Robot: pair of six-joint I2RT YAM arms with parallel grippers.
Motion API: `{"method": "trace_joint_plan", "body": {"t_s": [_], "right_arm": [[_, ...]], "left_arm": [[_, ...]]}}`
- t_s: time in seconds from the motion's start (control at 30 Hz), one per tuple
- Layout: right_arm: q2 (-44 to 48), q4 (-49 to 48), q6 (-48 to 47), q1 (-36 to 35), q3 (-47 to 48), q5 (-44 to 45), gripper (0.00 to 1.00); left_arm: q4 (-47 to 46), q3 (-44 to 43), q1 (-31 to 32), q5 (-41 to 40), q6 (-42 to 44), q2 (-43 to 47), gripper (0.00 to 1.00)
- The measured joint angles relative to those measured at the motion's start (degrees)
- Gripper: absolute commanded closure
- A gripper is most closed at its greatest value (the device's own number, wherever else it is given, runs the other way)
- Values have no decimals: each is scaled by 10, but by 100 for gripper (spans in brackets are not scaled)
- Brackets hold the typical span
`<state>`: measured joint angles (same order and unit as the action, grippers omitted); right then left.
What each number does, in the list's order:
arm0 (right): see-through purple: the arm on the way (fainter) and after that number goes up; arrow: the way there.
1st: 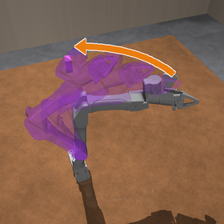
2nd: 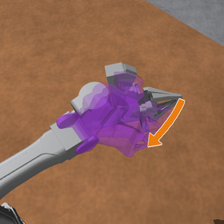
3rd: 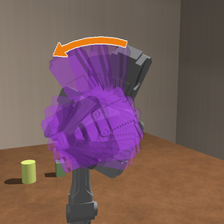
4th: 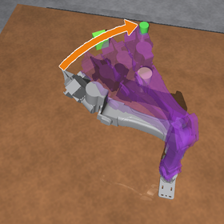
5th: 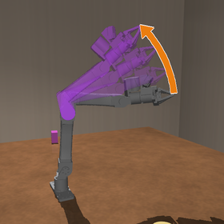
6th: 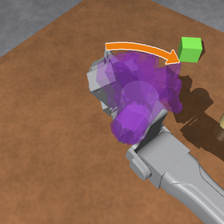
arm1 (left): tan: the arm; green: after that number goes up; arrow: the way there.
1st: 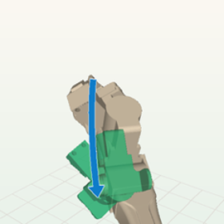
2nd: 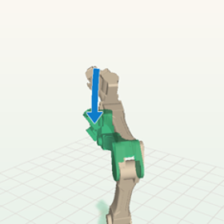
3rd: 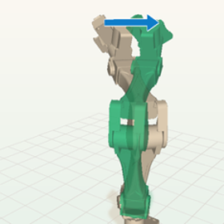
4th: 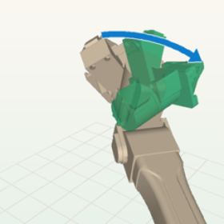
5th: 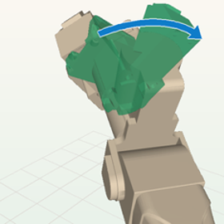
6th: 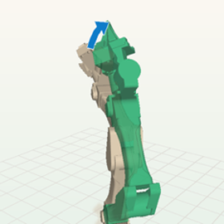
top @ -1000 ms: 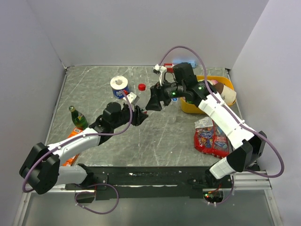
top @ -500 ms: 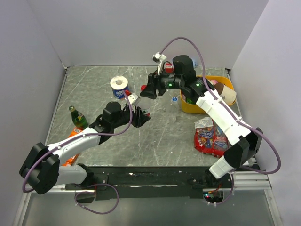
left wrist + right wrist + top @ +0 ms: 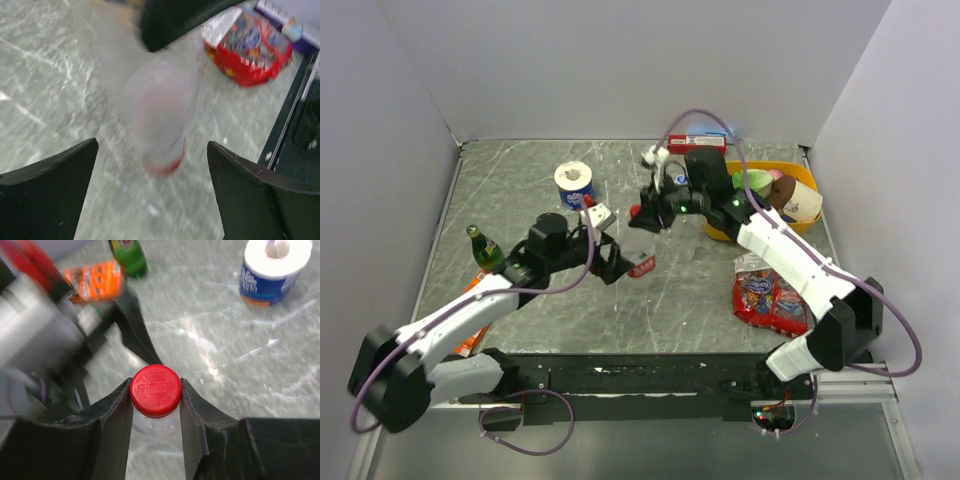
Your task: Screw on the bottle caps
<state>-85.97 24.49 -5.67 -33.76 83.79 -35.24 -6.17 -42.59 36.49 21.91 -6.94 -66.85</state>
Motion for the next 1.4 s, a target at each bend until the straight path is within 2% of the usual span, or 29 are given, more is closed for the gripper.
{"method": "trace_joint_plan", "body": {"t_s": [0.23,0.43,0.6,0.63,0.77,0.9,1.0,1.1,1.4], "right_arm": [[77,-94,-67,3,-174,-9,96],[82,-200,-84,3,-238,-9,92],[82,-284,-83,3,-263,-12,85],[81,-297,-83,2,-268,-12,81],[81,-342,-87,0,-289,-13,77],[80,-359,-91,-1,-314,-13,65],[78,-371,-95,-3,-329,-12,51],[78,-381,-101,-7,-333,-12,43],[78,-382,-107,-11,-336,-6,32]], "left_arm": [[171,16,-35,22,128,153,4],[246,24,-52,22,156,186,4],[260,24,-82,22,159,167,4],[261,24,-87,22,159,161,4],[266,24,-100,22,161,145,4],[267,24,-109,22,163,140,4],[268,24,-114,22,163,137,4],[268,24,-117,22,163,137,4],[266,24,-120,24,163,133,4]]}}
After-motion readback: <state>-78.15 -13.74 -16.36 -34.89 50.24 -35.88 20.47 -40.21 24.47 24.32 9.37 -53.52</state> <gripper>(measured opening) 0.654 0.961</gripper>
